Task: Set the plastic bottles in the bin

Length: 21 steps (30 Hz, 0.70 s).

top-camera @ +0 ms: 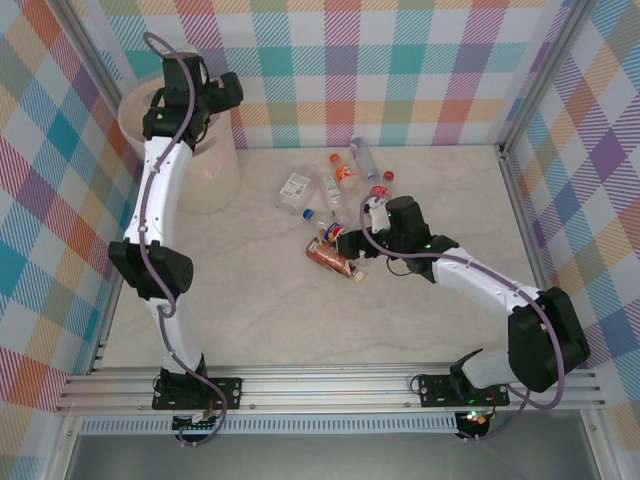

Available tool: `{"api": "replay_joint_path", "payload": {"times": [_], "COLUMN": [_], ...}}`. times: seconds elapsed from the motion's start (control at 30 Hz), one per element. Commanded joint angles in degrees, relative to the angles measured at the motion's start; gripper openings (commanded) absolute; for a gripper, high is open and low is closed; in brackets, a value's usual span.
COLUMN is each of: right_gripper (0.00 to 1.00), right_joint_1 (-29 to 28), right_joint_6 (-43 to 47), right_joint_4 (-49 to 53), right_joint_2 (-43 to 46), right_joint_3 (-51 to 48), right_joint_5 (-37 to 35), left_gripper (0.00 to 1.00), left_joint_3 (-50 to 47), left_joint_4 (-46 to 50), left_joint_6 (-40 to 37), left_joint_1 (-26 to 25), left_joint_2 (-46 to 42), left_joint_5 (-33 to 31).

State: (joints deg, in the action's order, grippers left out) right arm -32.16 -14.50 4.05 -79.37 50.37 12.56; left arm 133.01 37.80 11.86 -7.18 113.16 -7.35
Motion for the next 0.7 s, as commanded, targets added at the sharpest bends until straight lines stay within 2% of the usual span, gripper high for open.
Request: {"api": "replay_joint_path", "payload": {"times": [0.0, 0.2, 0.43, 0.67], "right_gripper": [0.85, 0.87, 0.88, 0.85], "right_joint_1": [-1.31, -1.32, -1.25, -1.15], "right_joint_6": [0.81, -2.99, -4.43, 0.39], "right_joint_4": [2.77, 3.52, 6.56, 8.55], "right_joint_2": [-1.11, -3.25, -6.43, -10.42], "right_joint_3": [1.76, 1.81, 4.07, 6.57], "right_joint_5": [-1.12, -12.40, -16.65, -16.10], "left_gripper": [1.00, 1.00, 1.00, 1.00], "left_joint_3": [-7.53, -26.44, -46.66, -54.80], "left_joint_4": [-2.00, -8.13, -14.17, -8.27], "left_joint_6": [4.82, 14.44, 26.98, 31.46], "left_joint_1": [-1.66, -6.04, -11.73, -16.15], "left_joint_2": [-6.29, -16.52, -26.39, -27.33], "left_joint_5": [3.70, 3.86, 3.03, 4.07]}}
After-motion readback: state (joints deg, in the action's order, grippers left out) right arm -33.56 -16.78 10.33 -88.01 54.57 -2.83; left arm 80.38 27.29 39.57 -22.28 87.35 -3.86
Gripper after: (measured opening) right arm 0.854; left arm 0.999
